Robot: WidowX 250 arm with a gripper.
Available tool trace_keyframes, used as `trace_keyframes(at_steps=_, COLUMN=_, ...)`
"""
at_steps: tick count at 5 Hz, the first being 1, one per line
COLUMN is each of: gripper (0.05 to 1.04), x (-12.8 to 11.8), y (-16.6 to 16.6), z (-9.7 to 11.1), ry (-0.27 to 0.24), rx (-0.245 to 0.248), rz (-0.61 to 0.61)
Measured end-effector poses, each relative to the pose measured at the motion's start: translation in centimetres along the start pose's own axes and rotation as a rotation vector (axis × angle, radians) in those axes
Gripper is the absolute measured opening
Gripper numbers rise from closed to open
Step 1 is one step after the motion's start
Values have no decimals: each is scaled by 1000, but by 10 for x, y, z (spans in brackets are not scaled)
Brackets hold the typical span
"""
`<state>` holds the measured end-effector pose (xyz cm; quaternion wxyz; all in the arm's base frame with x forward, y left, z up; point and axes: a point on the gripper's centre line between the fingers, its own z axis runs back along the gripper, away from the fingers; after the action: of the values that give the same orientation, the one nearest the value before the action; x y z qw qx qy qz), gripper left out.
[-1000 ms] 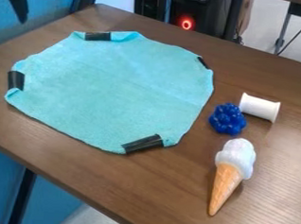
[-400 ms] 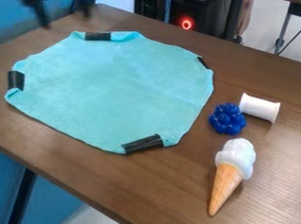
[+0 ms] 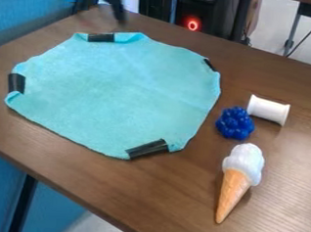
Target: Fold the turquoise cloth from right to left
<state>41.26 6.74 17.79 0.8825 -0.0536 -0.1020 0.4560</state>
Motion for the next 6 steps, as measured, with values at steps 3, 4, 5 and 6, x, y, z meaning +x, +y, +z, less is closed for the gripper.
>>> trace_keyframes(at_steps=3, gripper=999, x=-29, y=-62, z=-54, ry=-77, rx=-32, rz=-129)
trace_keyframes(at_steps=4, gripper=999, x=-28, y=-78, z=-68, ry=-111, rx=-35, rz=-151)
trace_keyframes(at_steps=5, gripper=999, x=-32, y=-97, z=-73, ry=-134, rx=-50, rz=-168)
trace_keyframes(at_steps=6, gripper=999, x=-30, y=-97, z=-83, ry=-143, rx=-33, rz=-160)
